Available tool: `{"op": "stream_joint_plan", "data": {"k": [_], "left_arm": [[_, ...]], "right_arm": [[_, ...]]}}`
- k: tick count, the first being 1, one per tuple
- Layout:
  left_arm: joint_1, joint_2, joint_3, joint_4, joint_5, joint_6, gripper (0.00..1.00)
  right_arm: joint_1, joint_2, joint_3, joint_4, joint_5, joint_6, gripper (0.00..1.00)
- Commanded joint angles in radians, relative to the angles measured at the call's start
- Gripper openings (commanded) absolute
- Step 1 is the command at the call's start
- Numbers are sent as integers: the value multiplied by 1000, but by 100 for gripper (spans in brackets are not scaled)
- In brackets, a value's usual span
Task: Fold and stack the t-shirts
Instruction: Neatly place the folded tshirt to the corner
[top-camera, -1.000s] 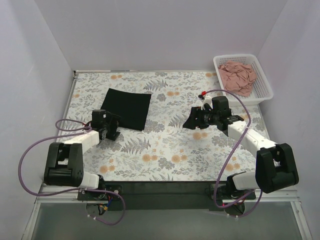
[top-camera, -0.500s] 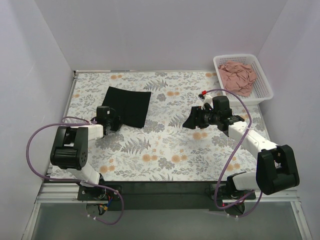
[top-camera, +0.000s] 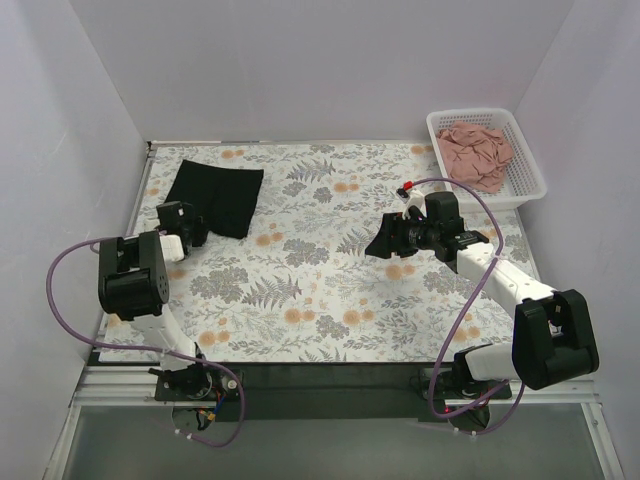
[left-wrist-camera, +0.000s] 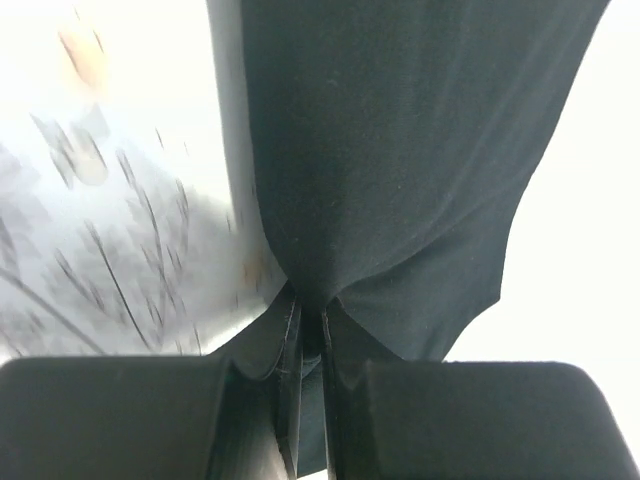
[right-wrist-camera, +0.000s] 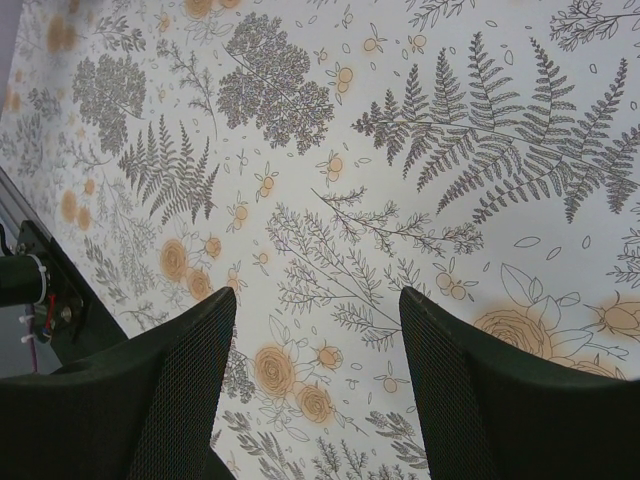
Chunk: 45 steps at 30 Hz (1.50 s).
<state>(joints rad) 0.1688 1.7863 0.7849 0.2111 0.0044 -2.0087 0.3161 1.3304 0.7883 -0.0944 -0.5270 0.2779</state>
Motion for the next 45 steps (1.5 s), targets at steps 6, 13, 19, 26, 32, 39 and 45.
{"op": "stream_joint_plan", "data": {"k": [6,13,19,26,32,39,45], "left_arm": [[98,99,89,65,-127,-395,0],[117,293,261,174,-95,-430,0],[132,416,516,87,-71,-294,0],[155,528,655,28,-6,-217,0],[181,509,596,-13,57,-193,0],[184,458,557,-47,66,-127,2],[176,363,472,-45,72,-125,47]], "right_arm": [[-5,38,19,35,-50,-20,73],[-6,46,17,35,-64,-22,73],[-6,62,17,35,-67,-25,73],[-6,69,20,35,-74,-25,73],[-6,67,20,36,-77,-26,73],[-6,44,12,36,-71,-28,73],[-6,24,9,38,-70,-25,73]]}}
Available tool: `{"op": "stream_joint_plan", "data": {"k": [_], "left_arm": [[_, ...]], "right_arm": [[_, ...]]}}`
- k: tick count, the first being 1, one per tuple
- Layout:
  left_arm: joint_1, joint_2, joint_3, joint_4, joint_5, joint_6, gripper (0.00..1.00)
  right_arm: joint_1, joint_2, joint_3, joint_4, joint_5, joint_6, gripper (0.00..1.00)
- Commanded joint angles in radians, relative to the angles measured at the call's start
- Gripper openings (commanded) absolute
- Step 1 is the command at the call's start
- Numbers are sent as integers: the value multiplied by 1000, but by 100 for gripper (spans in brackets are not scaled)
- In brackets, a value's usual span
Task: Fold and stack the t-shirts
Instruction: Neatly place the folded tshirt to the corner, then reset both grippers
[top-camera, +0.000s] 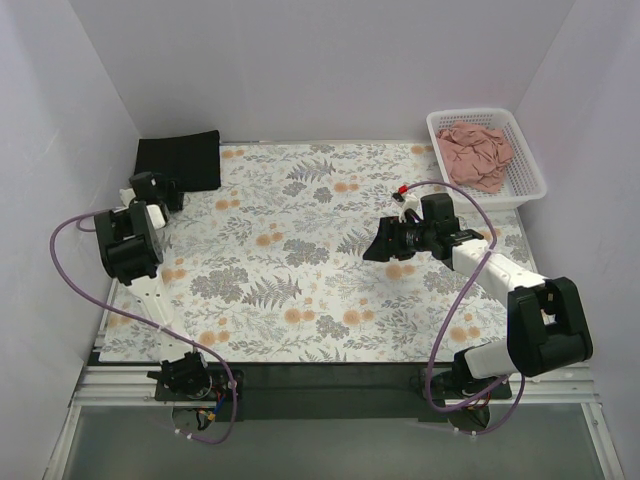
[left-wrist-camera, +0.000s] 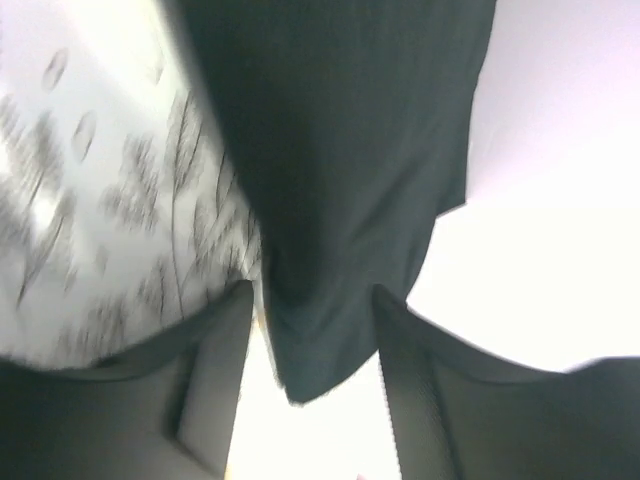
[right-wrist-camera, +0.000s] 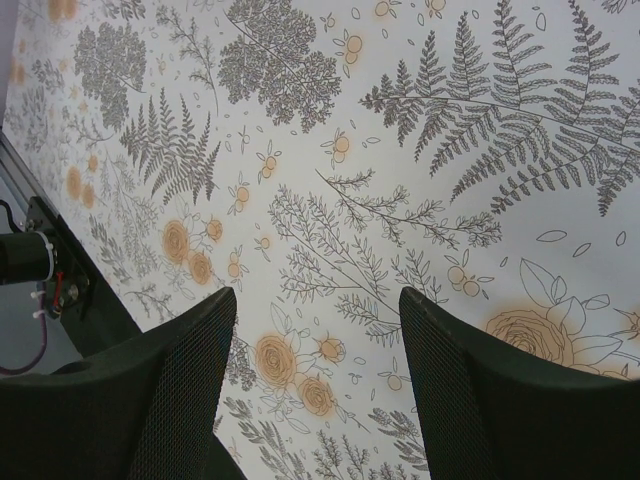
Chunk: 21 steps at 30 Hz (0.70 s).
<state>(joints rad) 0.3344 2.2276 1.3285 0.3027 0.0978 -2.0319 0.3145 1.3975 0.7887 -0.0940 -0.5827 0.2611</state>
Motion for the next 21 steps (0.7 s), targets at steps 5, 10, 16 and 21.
{"op": "stream_joint_plan", "data": {"k": [5,10,16,21], "left_arm": [[-1,-192,-164,-154,-32,-129,74],[-60,-370,-310,-215,-7,-84,88],[-197,-638,-457,-290,25,59,96],[-365,-899,-532,-411,10,270,96]], "right_arm": [[-3,-83,11,36,-29,6,73],[-9,-155,12,4,27,17,73],[-28,-284,46,-130,193,-2,74],[-32,-432,55,-207,369,10,77]]}}
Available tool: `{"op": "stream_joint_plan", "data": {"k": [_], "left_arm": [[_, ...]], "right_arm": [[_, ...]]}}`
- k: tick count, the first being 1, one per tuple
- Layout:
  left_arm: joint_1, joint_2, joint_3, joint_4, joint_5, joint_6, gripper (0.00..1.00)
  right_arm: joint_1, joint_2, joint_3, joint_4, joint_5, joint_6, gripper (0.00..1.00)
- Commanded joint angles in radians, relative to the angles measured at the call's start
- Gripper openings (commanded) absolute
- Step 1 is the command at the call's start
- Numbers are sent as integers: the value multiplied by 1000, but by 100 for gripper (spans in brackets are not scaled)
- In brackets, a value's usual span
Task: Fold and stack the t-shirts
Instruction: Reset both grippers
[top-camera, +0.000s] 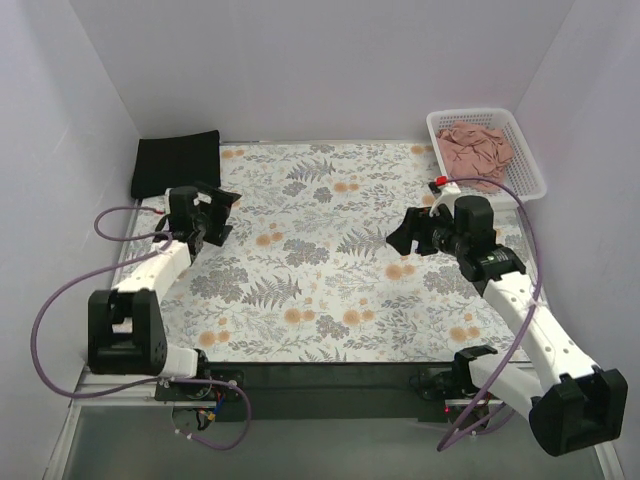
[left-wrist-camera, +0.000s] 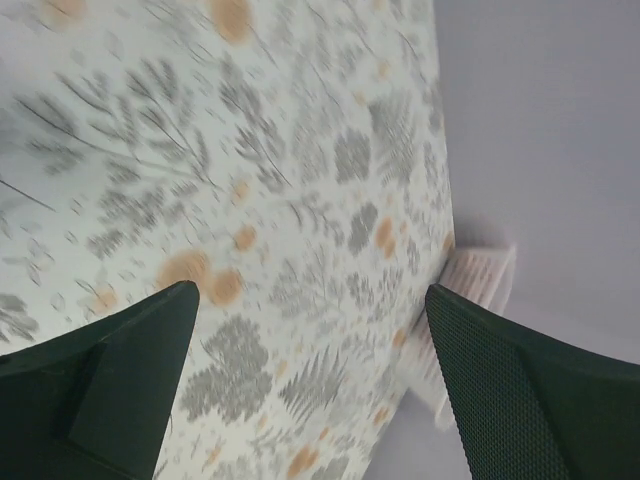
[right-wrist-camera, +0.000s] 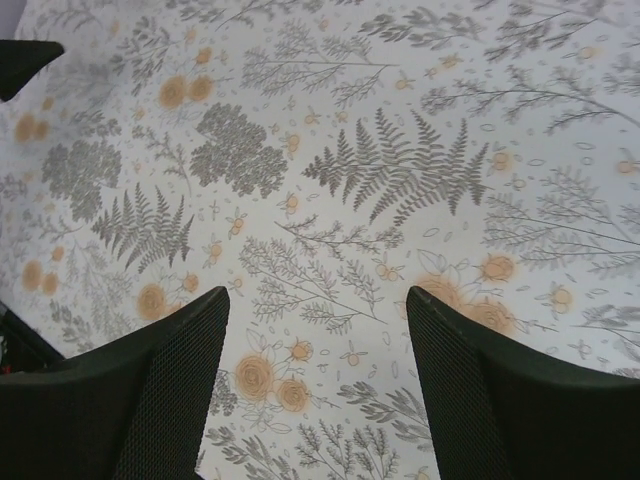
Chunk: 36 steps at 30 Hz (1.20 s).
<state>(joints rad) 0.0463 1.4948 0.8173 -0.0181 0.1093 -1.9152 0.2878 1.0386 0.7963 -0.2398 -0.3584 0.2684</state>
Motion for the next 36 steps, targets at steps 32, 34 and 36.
{"op": "stream_joint_plan", "data": {"k": [32,34,36], "left_arm": [[-210,-1229,-20,-678,-684,533,98],[-215,-1240,-41,-666,-694,532,98],[-218,-1251,-56,-637,-709,539,98]], "right_arm": [[-6,-756,-100,-93,619,-186,98],[-3,-758,-108,-87,618,-190,98],[-1,-759,-117,-79,615,-189,98]]}}
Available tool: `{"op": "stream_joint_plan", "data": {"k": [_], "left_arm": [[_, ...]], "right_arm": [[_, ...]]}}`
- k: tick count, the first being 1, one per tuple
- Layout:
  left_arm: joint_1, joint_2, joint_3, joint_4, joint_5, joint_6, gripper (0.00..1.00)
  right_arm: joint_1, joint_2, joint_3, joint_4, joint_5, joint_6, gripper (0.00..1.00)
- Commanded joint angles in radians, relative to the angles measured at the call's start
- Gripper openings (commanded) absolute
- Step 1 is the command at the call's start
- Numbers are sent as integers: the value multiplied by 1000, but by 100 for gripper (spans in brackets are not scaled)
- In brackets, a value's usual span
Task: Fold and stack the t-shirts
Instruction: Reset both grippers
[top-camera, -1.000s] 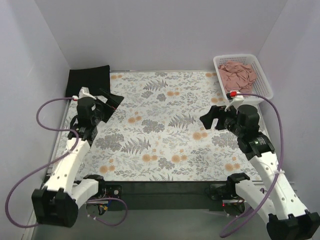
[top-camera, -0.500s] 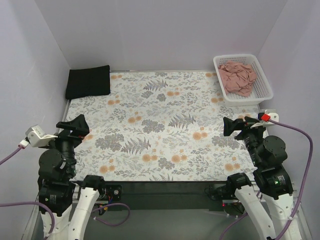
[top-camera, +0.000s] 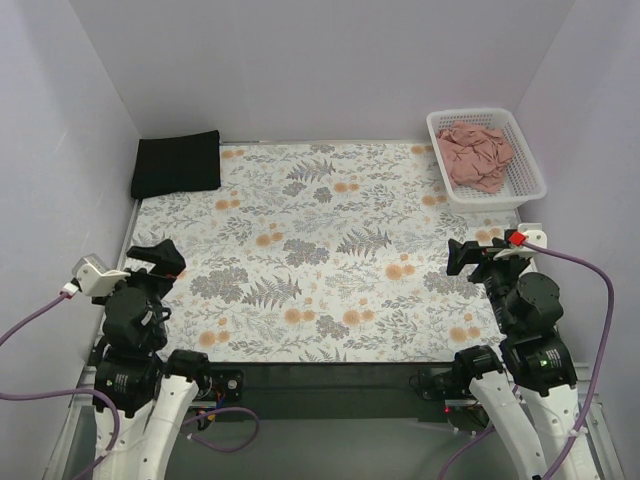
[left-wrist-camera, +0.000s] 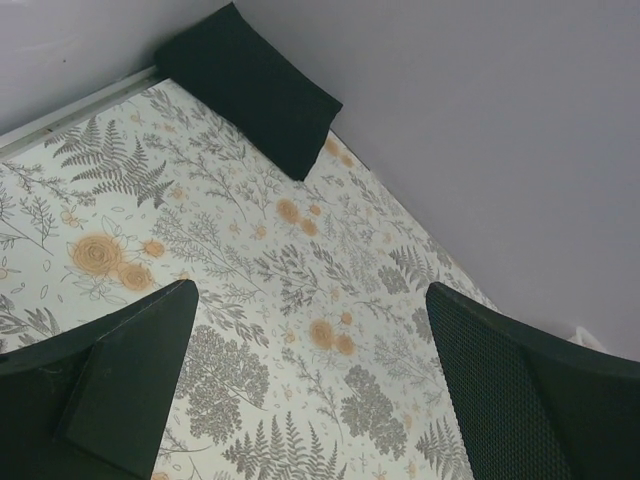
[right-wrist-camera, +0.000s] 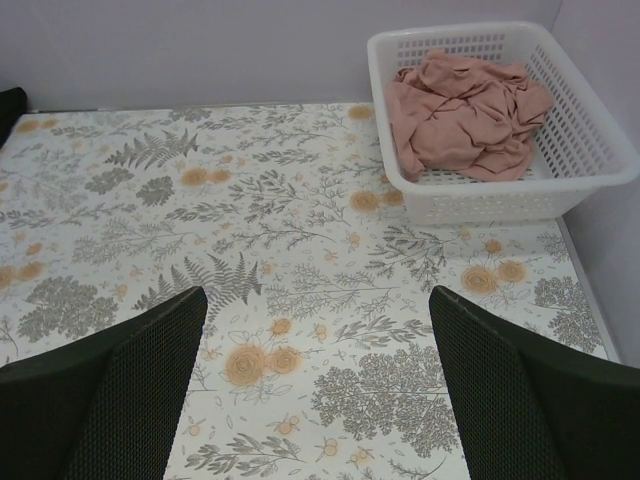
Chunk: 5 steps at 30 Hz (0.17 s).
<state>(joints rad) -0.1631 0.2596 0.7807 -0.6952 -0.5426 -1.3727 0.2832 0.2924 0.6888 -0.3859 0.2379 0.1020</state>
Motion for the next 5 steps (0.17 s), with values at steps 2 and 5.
{"op": "stream_joint_plan", "data": {"k": [2,5], "left_arm": [[-13,-33,-46,81,-59,18,98],[-18,-54,-81,134,-59,35,98]], "right_arm": [[4,-16,-14,68,12,-27,98],[5,-19,-23,90,-15,-51,98]]}}
